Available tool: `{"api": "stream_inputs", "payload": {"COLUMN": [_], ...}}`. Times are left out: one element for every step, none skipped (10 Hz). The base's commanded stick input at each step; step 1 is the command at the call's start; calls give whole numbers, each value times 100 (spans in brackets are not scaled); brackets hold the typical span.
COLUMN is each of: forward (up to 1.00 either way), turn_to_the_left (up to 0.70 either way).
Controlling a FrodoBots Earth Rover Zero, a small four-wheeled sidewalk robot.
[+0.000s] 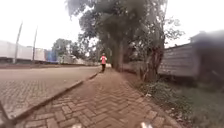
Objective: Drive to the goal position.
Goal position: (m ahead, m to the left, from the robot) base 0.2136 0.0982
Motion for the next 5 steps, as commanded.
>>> {"api": "stream_inputs", "payload": {"forward": [50, 50, 50, 50, 50], "turn_to_the_left": [25, 23, 21, 19, 16]}}
